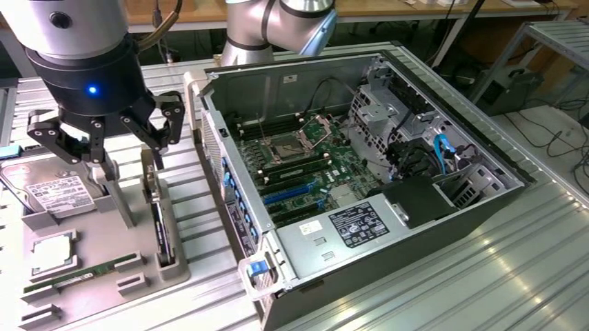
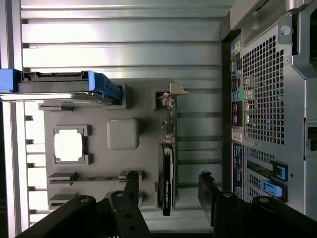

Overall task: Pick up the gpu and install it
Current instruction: 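Pick up the gpu and move the gpu toward the slot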

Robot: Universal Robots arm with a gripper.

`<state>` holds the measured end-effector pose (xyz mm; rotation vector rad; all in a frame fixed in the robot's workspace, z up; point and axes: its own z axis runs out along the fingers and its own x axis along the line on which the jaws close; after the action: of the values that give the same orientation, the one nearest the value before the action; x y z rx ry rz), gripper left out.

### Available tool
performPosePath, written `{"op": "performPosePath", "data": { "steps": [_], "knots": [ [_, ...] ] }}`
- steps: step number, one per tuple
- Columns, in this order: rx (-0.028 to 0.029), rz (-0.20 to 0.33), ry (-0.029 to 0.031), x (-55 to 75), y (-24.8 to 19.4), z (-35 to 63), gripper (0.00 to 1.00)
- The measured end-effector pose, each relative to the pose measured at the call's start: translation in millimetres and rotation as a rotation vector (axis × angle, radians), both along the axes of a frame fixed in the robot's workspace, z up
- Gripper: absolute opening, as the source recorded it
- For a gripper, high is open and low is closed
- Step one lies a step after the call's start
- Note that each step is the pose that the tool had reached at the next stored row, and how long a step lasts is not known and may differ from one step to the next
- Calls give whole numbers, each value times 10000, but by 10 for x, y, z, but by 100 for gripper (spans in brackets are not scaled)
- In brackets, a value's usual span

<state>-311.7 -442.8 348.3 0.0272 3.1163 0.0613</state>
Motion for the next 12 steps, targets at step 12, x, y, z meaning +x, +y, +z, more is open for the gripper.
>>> {"op": "performPosePath", "data": {
  "steps": [12],
  "knots": [
    [1,0,4,0,-43,-85,60]
  ]
}}
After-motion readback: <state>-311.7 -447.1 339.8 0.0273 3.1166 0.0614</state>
